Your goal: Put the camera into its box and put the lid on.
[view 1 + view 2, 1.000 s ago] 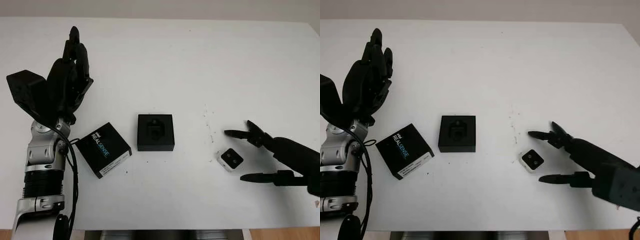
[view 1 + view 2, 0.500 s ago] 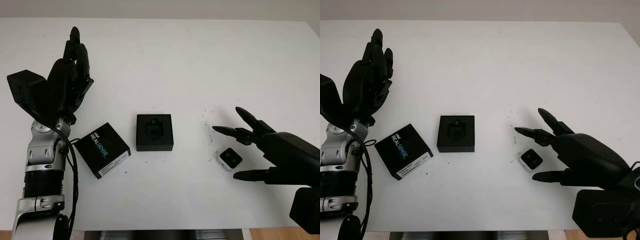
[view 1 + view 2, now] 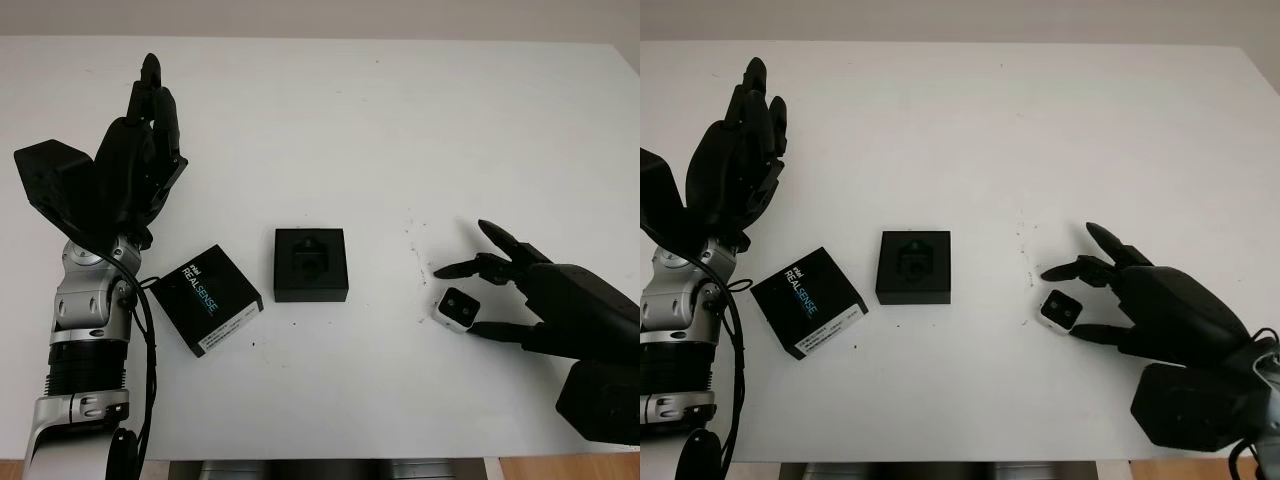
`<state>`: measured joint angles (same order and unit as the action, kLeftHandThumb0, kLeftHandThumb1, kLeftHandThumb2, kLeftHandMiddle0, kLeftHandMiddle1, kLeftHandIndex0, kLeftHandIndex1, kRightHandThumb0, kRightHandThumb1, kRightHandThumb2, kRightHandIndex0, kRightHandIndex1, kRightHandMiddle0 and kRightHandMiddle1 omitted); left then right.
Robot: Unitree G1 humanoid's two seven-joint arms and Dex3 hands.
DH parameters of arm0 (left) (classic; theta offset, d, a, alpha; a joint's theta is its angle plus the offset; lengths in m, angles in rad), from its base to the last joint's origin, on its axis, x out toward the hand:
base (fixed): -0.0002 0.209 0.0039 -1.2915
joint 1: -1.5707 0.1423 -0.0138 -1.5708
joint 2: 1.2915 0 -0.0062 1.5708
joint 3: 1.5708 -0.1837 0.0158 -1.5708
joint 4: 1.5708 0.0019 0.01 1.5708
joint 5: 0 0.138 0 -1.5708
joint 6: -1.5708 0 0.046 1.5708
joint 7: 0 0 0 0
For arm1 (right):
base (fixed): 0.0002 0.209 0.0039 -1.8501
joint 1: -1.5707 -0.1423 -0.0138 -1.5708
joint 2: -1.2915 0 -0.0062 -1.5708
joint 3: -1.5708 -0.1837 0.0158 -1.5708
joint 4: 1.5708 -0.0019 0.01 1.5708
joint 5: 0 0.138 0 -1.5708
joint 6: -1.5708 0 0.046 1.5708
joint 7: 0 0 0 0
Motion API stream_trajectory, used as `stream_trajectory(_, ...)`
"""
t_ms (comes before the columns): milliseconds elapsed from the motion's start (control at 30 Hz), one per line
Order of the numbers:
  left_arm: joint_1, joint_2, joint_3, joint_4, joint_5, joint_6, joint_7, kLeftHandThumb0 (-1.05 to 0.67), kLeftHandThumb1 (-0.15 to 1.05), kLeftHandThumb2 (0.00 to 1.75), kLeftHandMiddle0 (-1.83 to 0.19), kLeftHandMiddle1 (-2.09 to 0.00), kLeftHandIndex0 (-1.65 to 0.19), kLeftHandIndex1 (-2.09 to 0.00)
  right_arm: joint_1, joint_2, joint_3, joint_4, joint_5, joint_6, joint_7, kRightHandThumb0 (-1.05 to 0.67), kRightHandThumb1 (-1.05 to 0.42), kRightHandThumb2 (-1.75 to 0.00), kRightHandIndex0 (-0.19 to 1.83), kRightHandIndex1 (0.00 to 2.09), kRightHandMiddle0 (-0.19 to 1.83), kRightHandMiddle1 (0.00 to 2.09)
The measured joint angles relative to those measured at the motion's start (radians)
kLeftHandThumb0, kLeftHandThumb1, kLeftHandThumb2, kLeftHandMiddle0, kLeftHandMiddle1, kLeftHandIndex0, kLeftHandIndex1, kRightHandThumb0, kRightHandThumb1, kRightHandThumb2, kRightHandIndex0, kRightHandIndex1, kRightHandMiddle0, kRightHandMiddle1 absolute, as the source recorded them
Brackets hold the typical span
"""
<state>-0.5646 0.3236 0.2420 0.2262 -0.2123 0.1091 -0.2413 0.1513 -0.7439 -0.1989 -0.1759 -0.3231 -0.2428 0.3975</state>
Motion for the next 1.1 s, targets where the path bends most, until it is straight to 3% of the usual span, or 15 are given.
stream_trajectory(333, 0.0, 0.002, -0.001, -0.006, 0.001, 0.004, -0.002, -0.8, 1.05, 0.74, 0.19, 0.0, 0.19, 0.0, -0.008, -0.001, 0.0, 0.017, 0.009, 0.0, 0.009, -0.3, -1.04, -0.06, -0.07, 0.05, 0.27, 0.62)
stream_trajectory(667, 0.0, 0.002, -0.002, -0.006, 0.003, 0.006, 0.0, -0.8, 1.05, 0.75, 0.19, 0.0, 0.19, 0.0, -0.007, 0.0, 0.021, 0.047, 0.13, 0.015, 0.075, -0.26, -1.05, -0.13, -0.17, 0.03, 0.23, 0.6)
stream_trajectory(967, 0.0, 0.002, -0.003, -0.016, 0.003, 0.016, 0.01, -0.8, 1.05, 0.75, 0.19, 0.0, 0.19, 0.0, -0.018, 0.006, 0.069, 0.006, 0.089, 0.042, 0.06, -0.28, -1.05, -0.09, -0.18, 0.06, 0.11, 0.94)
stream_trajectory(1100, 0.0, 0.002, -0.005, -0.016, 0.003, 0.016, 0.01, -0.8, 1.05, 0.75, 0.19, 0.0, 0.19, 0.0, -0.021, 0.016, 0.082, 0.008, 0.064, 0.009, 0.028, -0.25, -1.05, -0.08, -0.15, 0.06, 0.08, 0.98)
